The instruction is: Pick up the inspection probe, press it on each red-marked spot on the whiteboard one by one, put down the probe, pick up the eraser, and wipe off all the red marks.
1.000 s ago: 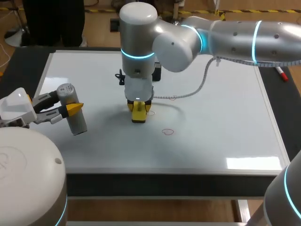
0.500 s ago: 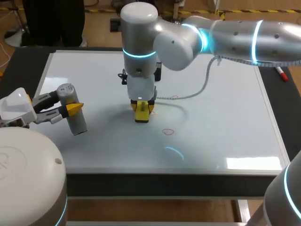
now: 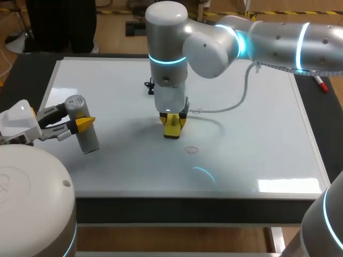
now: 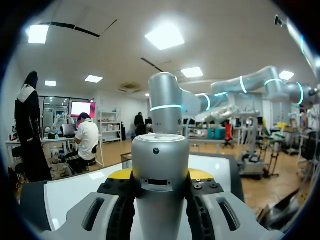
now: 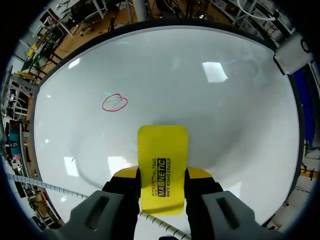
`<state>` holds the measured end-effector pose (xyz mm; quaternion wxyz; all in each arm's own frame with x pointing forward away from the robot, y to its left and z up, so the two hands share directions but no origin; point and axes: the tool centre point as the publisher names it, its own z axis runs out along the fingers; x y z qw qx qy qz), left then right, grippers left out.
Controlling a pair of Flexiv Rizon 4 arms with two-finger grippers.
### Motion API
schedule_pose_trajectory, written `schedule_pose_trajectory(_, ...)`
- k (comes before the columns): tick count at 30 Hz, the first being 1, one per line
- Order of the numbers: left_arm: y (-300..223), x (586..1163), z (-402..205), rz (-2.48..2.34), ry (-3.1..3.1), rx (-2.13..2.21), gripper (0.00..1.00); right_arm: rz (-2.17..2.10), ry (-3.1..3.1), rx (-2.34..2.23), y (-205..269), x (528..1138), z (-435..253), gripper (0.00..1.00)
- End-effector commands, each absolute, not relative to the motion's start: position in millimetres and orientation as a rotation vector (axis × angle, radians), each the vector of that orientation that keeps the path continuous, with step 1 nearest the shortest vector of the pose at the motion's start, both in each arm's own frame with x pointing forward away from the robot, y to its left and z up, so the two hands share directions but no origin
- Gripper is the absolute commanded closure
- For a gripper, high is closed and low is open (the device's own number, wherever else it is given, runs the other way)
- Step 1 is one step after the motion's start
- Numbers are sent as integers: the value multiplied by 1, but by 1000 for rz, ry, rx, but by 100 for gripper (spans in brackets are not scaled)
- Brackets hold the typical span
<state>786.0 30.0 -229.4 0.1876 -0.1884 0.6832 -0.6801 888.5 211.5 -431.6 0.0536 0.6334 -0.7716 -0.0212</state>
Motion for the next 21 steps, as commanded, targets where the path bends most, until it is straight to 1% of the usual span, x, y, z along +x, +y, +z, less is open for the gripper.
schedule_pose_trajectory(1,30,785,-228,-1912,1921,-531,100,-57,-2357,1924,199,886,-433,100)
schedule_pose_trajectory(14,30,785,-228,-1912,1921,-531,100,-53,-2390,1924,180,889,-397,100)
schedule_pose_trajectory(21,30,785,-228,-1912,1921,-531,100,-38,-2419,1894,158,892,-390,100)
